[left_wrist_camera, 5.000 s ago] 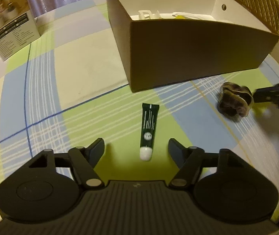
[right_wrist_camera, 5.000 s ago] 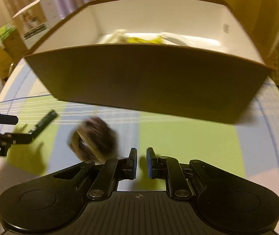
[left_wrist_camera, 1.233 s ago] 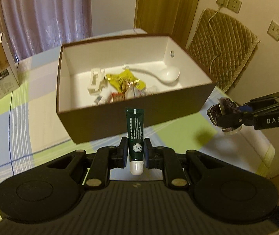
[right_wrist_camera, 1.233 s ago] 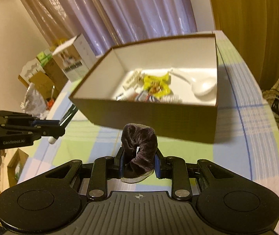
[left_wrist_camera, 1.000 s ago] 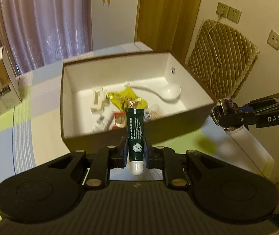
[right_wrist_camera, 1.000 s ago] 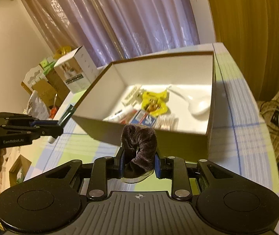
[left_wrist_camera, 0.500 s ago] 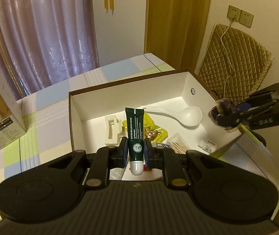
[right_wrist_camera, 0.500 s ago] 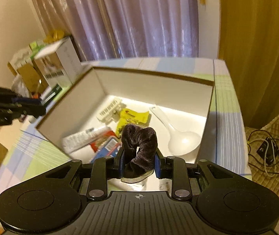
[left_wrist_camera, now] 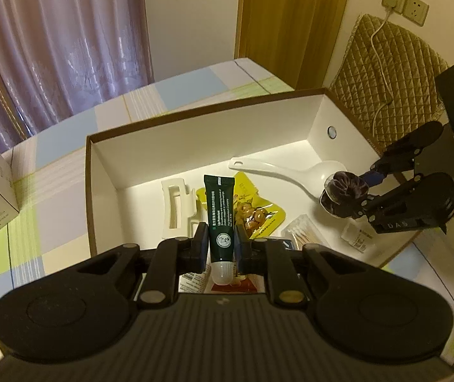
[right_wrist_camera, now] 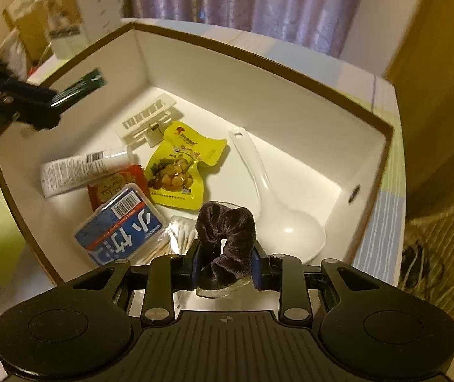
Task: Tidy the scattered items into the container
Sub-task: 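Open the right tool to drop the scrunchie while the left tool releases the green tube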
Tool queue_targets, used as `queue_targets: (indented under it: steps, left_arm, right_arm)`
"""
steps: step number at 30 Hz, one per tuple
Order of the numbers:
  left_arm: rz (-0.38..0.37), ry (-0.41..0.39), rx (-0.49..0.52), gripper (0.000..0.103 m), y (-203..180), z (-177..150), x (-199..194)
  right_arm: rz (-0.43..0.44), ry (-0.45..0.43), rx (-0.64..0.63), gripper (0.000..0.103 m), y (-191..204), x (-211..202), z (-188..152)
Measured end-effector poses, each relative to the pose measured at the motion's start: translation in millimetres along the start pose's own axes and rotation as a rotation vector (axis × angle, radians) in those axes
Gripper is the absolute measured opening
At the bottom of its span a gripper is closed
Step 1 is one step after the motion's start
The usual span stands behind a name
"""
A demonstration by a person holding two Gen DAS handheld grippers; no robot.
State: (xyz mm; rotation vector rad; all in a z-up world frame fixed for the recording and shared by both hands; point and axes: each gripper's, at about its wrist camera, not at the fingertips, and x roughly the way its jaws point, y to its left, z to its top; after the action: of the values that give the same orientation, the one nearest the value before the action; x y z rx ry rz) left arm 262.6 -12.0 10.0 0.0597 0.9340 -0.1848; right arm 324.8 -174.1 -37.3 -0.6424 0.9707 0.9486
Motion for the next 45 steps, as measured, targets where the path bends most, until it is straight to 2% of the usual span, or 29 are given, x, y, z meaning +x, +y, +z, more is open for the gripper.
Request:
queue_targets:
  steps: [1,2,3,4,6,15,24,37,40,42,45]
  left_arm:
    - [-0.001,0.004,-0.001,0.012,0.7,0.3,2.3]
    - [-0.001,0.007,-0.002,0.013,1.2,0.5,4.4]
    - [0.0,0.01,-0.003,0.013,1.3,0.9,5.8]
    - [0.0,0.012,-0.004,0.013,1.8,1.2,7.1]
    - [0.002,0.016,-0.006,0.013,3.3,1.3,9.5]
    - [0.005,0.038,0.002,0.013,6.5,2.0,21.1]
    - [-0.01,0.053,0.013,0.013,-3.0,13.7,41.5]
    - [0.04,0.089,-0.016,0.013,-3.5,26.5,80.6]
    - [0.057,0.096,-0.027,0.022,-1.7,28.2,84.7]
    - [0.067,0.104,-0.039,0.036,0.2,27.1,85.5]
    - [0.075,0.112,-0.061,0.043,3.8,22.1,82.2]
  right_arm:
    - [0.001,0.0,-0.02,0.034,2.7,1.1,1.2]
    - [-0.006,-0.004,-0.035,0.066,5.3,0.9,2.1]
    - [-0.029,-0.028,-0.056,0.092,8.0,-0.9,2.3]
    - [-0.043,-0.059,-0.086,0.092,11.0,-3.7,2.1]
    - [-0.035,-0.064,-0.1,0.092,12.9,-6.0,3.9]
    - [-0.01,-0.096,-0.072,0.092,7.4,-27.4,2.3]
    - [-0.028,-0.106,-0.02,0.092,1.3,-27.9,3.7]
    - [-0.032,-0.125,0.016,0.092,-3.9,-23.6,9.1]
    - [-0.035,-0.13,0.025,0.092,-4.4,-23.5,9.1]
    - [-0.032,-0.134,0.032,0.092,-3.9,-24.8,7.7]
    - [-0.029,-0.146,0.05,0.092,-2.4,-28.3,4.5]
